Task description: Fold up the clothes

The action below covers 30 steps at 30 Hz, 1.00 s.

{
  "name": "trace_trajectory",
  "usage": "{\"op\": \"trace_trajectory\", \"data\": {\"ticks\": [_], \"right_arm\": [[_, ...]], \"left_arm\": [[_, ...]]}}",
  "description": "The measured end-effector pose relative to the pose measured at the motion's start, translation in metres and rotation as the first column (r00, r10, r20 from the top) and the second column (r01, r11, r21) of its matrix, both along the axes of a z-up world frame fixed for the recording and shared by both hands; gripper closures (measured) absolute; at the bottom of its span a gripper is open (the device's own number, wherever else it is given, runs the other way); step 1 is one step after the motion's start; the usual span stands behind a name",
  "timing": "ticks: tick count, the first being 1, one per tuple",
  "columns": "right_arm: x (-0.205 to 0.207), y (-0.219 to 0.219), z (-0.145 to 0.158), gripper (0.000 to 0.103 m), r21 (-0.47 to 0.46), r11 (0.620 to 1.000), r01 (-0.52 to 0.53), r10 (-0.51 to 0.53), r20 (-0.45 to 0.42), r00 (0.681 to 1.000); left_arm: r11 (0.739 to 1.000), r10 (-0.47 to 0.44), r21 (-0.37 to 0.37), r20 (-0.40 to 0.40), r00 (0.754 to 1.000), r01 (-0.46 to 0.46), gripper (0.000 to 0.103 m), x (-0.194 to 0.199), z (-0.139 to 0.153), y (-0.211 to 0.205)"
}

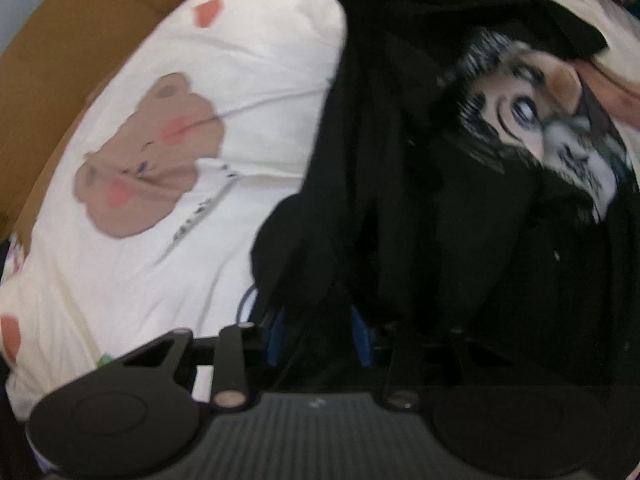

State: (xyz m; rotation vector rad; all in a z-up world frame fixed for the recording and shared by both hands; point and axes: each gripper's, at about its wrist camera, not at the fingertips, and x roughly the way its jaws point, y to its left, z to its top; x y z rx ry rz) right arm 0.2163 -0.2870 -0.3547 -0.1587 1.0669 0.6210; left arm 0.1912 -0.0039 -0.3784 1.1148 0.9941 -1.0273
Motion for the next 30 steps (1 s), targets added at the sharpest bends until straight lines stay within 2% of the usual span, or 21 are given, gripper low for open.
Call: {"op": "trace_trajectory", "data": {"ticks": [5,10,12,15,20,24,27,30], "right_arm": [[0.0,0.001,-0.001,0.103,0.001,1.0,-0.004,0.004,-0.004,1.0],[-0.001,0.001,-0.003,0.103,0.0,1.0,-0.003,0.003,-0.006,1.0],[-0.001,0.0,-0.003,0.103,-0.001,1.0,0.0,0.0,-0.004,1.0],[0.0,-0.002,-0.003,0.103,-0.002,1.0,0.007,-0.007,-0.001,1.0],[0.002,-0.005,0.002,0.103,0.002,1.0,0.019,-0.019,0.015,1.0],[0.005,-0.007,0.005,0.103,0.0,1.0,0.026,-0.026,0.027,0.999],[0.009,-0.008,0.006,0.103,-0.004,1.0,0.031,-0.031,0.034,0.999],[0.014,-0.009,0.008,0.103,-0.012,0.999,0.038,-0.037,0.046,0.998]], "left_arm": [[0.995,-0.093,0.032,-0.004,0.996,0.093,0.065,-0.001,-0.014,-0.004],[0.995,-0.092,0.026,-0.023,0.995,0.093,0.089,0.008,-0.021,-0.002],[0.995,-0.102,0.009,-0.021,0.995,0.102,0.096,0.009,-0.018,0.002],[0.995,-0.095,-0.023,-0.006,0.995,0.094,0.098,0.011,-0.004,0.008],[0.995,-0.024,-0.099,0.004,1.0,0.025,0.099,0.025,0.024,0.019],[0.984,0.063,-0.168,-0.021,0.998,-0.066,0.099,0.043,0.042,0.027],[0.965,0.134,-0.219,-0.06,0.989,-0.144,0.099,0.058,0.051,0.032],[0.935,0.207,-0.27,-0.114,0.972,-0.231,0.099,0.069,0.059,0.038]]}}
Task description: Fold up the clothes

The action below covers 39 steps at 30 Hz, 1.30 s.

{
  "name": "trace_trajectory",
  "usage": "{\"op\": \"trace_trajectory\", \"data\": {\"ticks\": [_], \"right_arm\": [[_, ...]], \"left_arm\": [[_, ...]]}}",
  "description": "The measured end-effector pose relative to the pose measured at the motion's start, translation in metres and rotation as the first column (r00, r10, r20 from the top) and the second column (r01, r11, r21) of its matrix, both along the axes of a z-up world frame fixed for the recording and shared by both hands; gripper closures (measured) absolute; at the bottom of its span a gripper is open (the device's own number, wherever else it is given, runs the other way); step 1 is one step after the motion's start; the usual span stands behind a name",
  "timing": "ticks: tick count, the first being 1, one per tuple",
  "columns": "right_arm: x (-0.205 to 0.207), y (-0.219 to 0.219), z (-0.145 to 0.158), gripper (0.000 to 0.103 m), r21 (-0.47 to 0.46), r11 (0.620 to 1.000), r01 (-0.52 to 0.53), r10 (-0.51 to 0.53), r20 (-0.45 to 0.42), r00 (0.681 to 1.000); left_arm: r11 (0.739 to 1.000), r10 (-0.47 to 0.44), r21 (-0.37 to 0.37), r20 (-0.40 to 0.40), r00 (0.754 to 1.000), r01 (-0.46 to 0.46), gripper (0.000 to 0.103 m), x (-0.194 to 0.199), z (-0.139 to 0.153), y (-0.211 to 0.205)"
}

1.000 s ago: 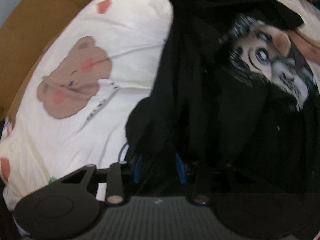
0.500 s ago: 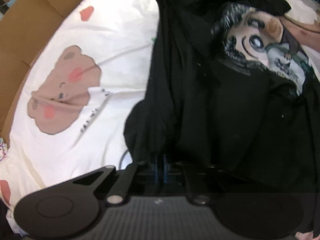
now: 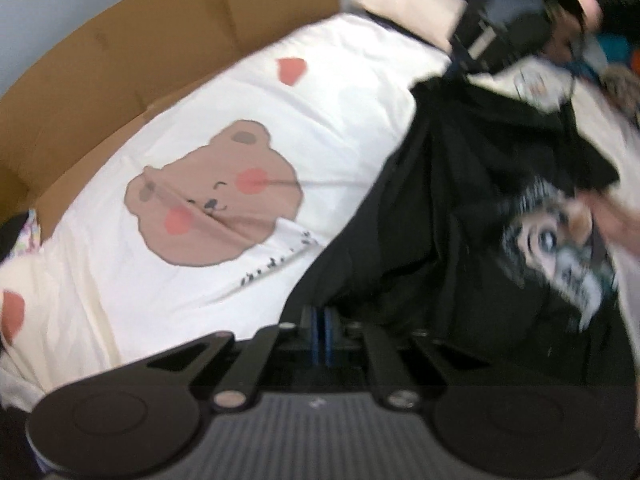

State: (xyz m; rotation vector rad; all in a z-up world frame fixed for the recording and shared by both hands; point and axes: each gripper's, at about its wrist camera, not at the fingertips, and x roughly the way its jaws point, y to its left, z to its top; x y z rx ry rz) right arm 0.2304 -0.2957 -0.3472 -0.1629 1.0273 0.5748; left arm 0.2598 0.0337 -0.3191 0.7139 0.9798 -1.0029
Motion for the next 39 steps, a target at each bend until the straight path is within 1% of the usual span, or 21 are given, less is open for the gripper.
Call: {"op": "trace_trajectory", "data": {"ticks": [2,5,9,12,19,23,26,31,32,35,36,37,39], "right_arm": [[0.004,-0.002,0.001,0.103,-0.004,1.0,0.005,-0.005,0.008,1.0],[0.013,-0.004,0.001,0.103,-0.009,1.0,0.013,-0.013,0.016,1.0],[0.025,-0.008,-0.001,0.103,-0.018,0.999,0.028,-0.027,0.026,0.999],[0.034,-0.011,-0.002,0.103,-0.02,0.999,0.037,-0.036,0.03,0.999],[0.055,-0.014,-0.008,0.103,-0.03,0.999,0.045,-0.044,0.033,0.998],[0.066,-0.012,-0.015,0.103,-0.035,0.998,0.045,-0.044,0.026,0.999],[0.075,-0.011,-0.02,0.103,-0.04,0.998,0.043,-0.042,0.018,0.999],[0.089,-0.009,-0.032,0.103,-0.047,0.998,0.046,-0.046,-0.008,0.999],[0.092,-0.009,-0.034,0.103,-0.047,0.998,0.048,-0.048,-0.015,0.999],[0.096,-0.008,-0.041,0.103,-0.053,0.998,0.046,-0.047,-0.031,0.998],[0.096,-0.007,-0.043,0.103,-0.057,0.998,0.041,-0.044,-0.035,0.998],[0.096,-0.006,-0.045,0.103,-0.061,0.997,0.038,-0.04,-0.038,0.998],[0.096,-0.006,-0.046,0.103,-0.062,0.997,0.039,-0.042,-0.043,0.998]], "left_arm": [[0.997,0.055,-0.043,-0.041,0.998,-0.057,0.099,0.011,0.002,0.001],[0.984,0.132,-0.105,-0.105,0.986,-0.143,0.099,0.026,0.002,0.001],[0.964,0.194,-0.151,-0.172,0.966,-0.221,0.099,0.042,-0.001,0.002],[0.952,0.215,-0.172,-0.218,0.952,-0.254,0.099,0.052,-0.004,0.003],[0.932,0.229,-0.198,-0.332,0.915,-0.304,0.099,0.081,-0.011,0.006],[0.92,0.238,-0.21,-0.373,0.897,-0.331,0.099,0.1,-0.018,0.008],[0.904,0.255,-0.227,-0.392,0.884,-0.362,0.099,0.113,-0.024,0.011],[0.869,0.309,-0.258,-0.383,0.87,-0.422,0.102,0.136,-0.031,0.014],[0.871,0.312,-0.252,-0.379,0.871,-0.422,0.102,0.14,-0.034,0.013],[0.898,0.288,-0.221,-0.356,0.889,-0.38,0.101,0.141,-0.04,0.005],[0.91,0.274,-0.207,-0.351,0.896,-0.359,0.099,0.139,-0.042,0.001],[0.922,0.257,-0.194,-0.342,0.904,-0.335,0.093,0.136,-0.043,-0.003],[0.951,0.204,-0.163,-0.307,0.93,-0.263,0.084,0.126,-0.046,-0.015]]}}
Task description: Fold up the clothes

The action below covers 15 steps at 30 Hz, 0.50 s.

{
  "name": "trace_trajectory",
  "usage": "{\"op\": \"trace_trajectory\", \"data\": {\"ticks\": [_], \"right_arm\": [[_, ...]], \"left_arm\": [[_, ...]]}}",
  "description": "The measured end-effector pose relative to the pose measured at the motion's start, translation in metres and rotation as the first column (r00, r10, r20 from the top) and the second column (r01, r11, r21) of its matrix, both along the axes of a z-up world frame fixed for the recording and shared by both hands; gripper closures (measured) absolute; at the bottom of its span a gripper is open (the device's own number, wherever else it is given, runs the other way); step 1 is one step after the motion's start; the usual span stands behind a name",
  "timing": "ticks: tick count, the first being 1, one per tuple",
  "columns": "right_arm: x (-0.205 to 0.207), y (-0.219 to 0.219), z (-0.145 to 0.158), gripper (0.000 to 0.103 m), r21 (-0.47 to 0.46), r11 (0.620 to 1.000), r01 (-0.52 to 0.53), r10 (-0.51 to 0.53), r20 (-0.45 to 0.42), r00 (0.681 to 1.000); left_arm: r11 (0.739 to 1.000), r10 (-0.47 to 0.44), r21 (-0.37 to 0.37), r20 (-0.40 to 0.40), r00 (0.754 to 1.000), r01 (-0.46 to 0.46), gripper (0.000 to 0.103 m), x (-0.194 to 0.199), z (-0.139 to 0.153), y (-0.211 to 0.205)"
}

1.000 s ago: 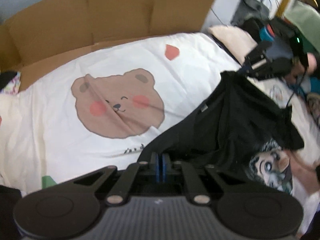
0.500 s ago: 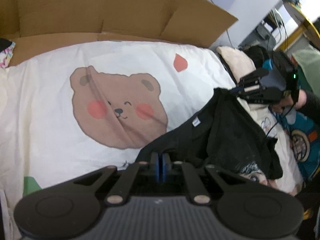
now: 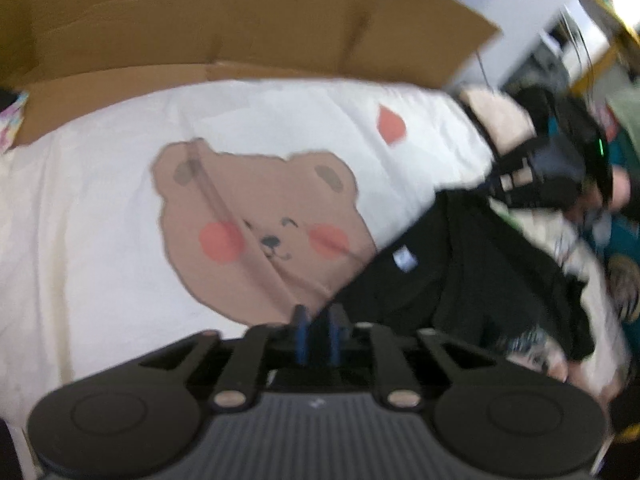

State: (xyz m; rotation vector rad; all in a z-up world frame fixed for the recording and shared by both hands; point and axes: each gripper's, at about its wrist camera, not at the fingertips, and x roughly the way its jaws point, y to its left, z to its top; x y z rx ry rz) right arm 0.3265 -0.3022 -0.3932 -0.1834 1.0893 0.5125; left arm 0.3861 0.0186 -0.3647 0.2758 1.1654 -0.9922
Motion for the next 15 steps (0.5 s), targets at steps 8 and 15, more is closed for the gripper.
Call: {"op": "trace_trajectory", "data": {"ticks": [8,15], "right_arm": [[-0.002,-0.001,0.001,0.103,0.002,1.0,-0.006,0.006,0.0,1.0],[-0.004,0.001,0.001,0.103,0.002,1.0,-0.011,0.011,0.004,1.0]], "left_arm": [[0.966,-0.224,0.149,0.087,0.971,0.21,0.064,-0.03,-0.011,-0.03],[0.928,-0.322,0.223,0.077,0.944,0.299,0.08,-0.033,-0.028,-0.047]]}}
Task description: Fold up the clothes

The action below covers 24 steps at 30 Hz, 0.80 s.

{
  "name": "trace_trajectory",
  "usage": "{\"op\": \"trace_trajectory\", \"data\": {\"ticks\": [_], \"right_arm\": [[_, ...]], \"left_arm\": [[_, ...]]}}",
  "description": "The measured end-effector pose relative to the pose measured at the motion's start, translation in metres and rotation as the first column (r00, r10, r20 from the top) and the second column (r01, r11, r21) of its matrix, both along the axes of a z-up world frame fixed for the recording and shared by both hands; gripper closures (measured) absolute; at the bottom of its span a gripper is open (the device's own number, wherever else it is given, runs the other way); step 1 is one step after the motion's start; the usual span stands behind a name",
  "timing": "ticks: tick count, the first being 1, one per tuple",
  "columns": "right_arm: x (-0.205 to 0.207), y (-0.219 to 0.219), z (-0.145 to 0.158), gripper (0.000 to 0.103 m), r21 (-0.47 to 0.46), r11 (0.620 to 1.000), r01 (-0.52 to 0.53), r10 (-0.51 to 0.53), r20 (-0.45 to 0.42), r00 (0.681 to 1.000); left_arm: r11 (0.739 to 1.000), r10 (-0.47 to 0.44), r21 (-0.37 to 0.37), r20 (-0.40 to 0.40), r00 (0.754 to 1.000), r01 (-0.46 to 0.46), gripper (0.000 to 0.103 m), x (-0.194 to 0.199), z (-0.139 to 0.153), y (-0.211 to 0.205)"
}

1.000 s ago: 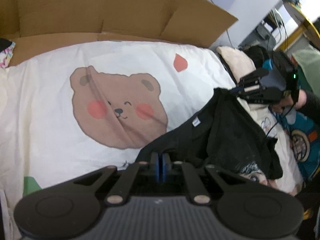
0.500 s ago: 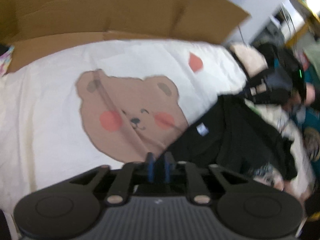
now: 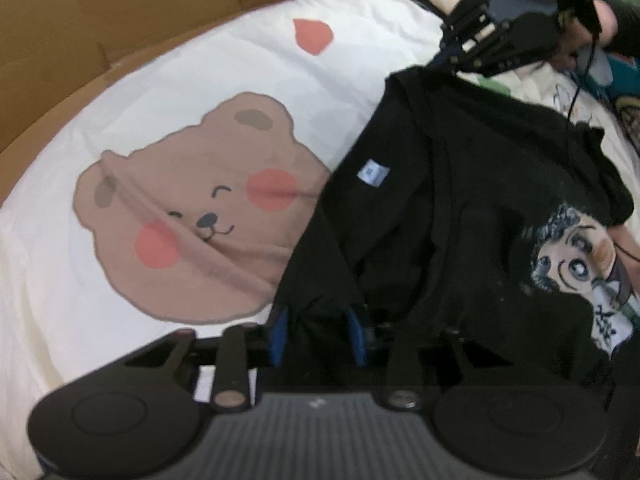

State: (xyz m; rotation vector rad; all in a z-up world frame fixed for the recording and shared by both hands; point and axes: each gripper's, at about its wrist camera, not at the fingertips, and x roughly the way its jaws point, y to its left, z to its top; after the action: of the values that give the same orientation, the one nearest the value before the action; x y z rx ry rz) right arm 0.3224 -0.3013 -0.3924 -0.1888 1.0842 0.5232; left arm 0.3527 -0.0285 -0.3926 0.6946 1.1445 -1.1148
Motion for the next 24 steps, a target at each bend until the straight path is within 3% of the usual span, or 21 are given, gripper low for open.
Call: {"op": "trace_trajectory", "data": {"ticks": [1,2,8,12,24], "right_arm": [[0.0,0.0,0.0,0.103,-0.001,1.0,-0.001,0.001,0.002,1.0],[-0.001,0.0,0.001,0.103,-0.002,1.0,-0.002,0.002,0.006,1.0],[-0.002,-0.001,0.007,0.103,0.001,1.0,0.007,-0.007,0.032,0.999],[-0.002,-0.002,0.011,0.103,0.005,1.0,0.016,-0.016,0.046,0.999],[0.015,0.003,0.032,0.103,-0.011,1.0,0.023,-0.021,0.124,0.992]], "left_arm": [[1.0,0.002,-0.003,-0.003,1.0,-0.002,0.094,0.001,0.0,-0.001],[1.0,0.012,-0.013,-0.003,1.0,-0.012,0.098,0.004,0.001,-0.001],[0.975,0.176,-0.128,-0.067,0.982,-0.184,0.1,0.026,0.019,0.021],[0.931,0.295,-0.195,-0.088,0.951,-0.307,0.101,0.039,0.026,0.039],[0.794,0.522,-0.327,-0.064,0.85,-0.513,0.102,0.062,0.038,0.076]]}}
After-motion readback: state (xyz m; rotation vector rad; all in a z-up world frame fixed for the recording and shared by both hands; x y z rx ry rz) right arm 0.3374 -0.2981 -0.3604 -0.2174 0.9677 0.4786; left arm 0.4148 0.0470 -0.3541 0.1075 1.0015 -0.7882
